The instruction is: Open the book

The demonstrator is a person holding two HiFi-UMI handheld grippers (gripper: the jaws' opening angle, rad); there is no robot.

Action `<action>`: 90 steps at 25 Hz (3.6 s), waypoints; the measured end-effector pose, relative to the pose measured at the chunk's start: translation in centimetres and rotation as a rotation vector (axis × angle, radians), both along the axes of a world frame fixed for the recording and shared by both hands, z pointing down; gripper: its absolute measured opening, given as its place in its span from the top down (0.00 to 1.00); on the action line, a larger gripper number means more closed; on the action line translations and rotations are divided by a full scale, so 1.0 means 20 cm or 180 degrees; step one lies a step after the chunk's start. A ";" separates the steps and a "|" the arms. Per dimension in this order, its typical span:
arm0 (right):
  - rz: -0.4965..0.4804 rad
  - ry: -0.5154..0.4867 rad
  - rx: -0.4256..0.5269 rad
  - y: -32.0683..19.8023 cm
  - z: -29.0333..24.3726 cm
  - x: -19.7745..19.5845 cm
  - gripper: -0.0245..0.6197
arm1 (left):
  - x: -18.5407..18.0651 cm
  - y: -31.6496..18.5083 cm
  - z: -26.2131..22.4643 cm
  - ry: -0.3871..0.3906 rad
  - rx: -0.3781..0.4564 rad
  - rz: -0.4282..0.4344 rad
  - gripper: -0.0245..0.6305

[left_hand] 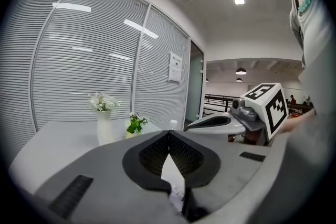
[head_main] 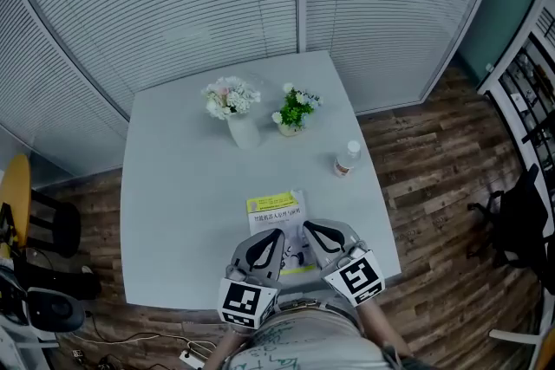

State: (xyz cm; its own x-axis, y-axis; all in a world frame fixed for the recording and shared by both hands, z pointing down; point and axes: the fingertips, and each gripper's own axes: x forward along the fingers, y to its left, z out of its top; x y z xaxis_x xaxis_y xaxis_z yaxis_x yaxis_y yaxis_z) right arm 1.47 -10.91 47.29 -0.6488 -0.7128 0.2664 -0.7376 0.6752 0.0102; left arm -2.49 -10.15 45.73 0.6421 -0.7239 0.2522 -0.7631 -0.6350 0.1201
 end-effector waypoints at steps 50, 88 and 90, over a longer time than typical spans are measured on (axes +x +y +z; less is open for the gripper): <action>-0.0061 0.0194 -0.0133 -0.02 0.10 0.24 0.96 | 0.15 0.02 0.81 -0.0510 -0.1127 -0.0005 0.85; 0.0020 0.0201 -0.0292 -0.05 0.17 0.28 0.96 | 0.31 0.00 1.32 -0.1488 -0.1526 0.0479 0.60; 0.0021 0.0197 -0.0286 -0.05 0.18 0.28 0.96 | 0.32 0.00 1.31 -0.1429 -0.1565 0.0475 0.58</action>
